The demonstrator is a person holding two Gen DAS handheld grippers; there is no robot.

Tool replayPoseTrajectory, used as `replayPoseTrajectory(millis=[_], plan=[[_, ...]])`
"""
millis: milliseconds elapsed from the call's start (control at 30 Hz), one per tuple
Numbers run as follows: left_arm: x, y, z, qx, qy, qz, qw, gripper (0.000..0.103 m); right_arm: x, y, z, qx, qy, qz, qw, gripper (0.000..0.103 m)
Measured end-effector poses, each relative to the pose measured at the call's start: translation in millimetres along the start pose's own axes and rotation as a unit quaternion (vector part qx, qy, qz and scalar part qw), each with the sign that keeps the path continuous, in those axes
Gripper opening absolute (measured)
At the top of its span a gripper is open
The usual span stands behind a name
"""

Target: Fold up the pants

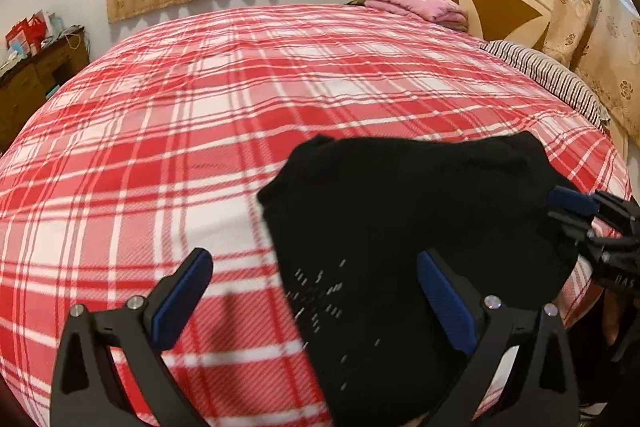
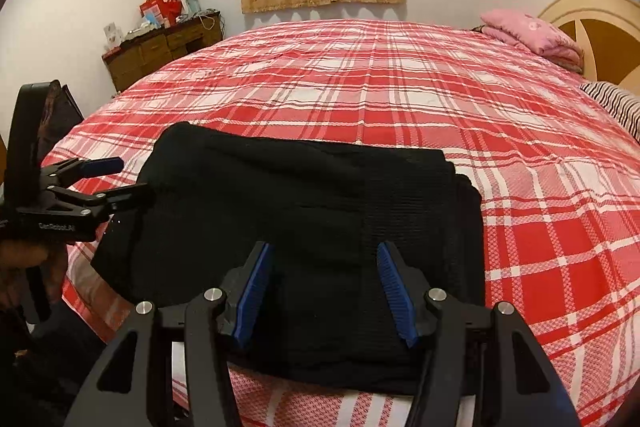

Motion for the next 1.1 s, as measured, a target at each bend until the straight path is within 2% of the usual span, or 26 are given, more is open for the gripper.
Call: replayPoseTrajectory(millis=[67, 133, 267, 333, 367, 433, 500, 567, 667, 833, 900, 1100], plan=[[-6, 3, 7, -0.001, 0.004, -0.004, 1.0, 0.103, -3, 6, -7, 0.009, -0.012, 0.0, 1.0, 0.057], [-12, 6, 14, -0.002, 0.012, -0.007, 0.9999, 0.103, -11, 7, -17, 0.018, -0.005, -0.019, 1.0, 0.059], [-6, 10, 24, -0.006, 0.005, 0.001, 1.0, 0.103, -23, -26, -33, -0.015, 0.001, -0.079, 0.997, 0.063], [2, 9, 29, -0.008, -0.016, 0.006, 0.9998, 0.103, -9, -50, -29, -0.049, -0.026, -0.047, 0.997, 0.063], [6, 8, 31, -0.009, -0.024, 0.007, 0.9997, 0.103, -3, -52, -28, -0.045, -0.033, -0.041, 0.998, 0.063], [5, 8, 31, -0.008, -0.024, 0.01, 0.9996, 0.103, 1, -44, -27, -0.035, -0.039, -0.059, 0.997, 0.063], [-1, 7, 30, -0.008, -0.01, 0.022, 0.9997, 0.103, 0, -27, -27, -0.023, -0.034, -0.053, 0.998, 0.063], [-7, 6, 30, -0.007, 0.006, 0.034, 0.9994, 0.103, 4, -1, -26, 0.008, -0.021, -0.049, 0.999, 0.063], [-15, 1, 27, -0.009, 0.028, 0.059, 0.9978, 0.103, 32, 25, -21, 0.026, -0.062, -0.035, 0.997, 0.063], [-14, -7, 24, -0.011, 0.038, 0.056, 0.9977, 0.103, 79, 34, -9, 0.017, -0.142, -0.01, 0.99, 0.063], [-10, -7, 23, -0.01, 0.036, 0.056, 0.9977, 0.103, 88, 30, -4, 0.008, -0.162, -0.026, 0.986, 0.063], [1, -11, 19, -0.003, 0.021, 0.054, 0.9983, 0.103, 88, 23, 2, 0.009, -0.158, -0.028, 0.987, 0.063]])
Point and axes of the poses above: each gripper's, at about its wrist camera, not at the fingertips, and y roughly against the way its jaws point, x to its right, z to its underside, the point moved 1 cm from there along -y, roughly the way its jaws point, and after that the axes turned 15 degrees about -z, right-handed, at the moved point
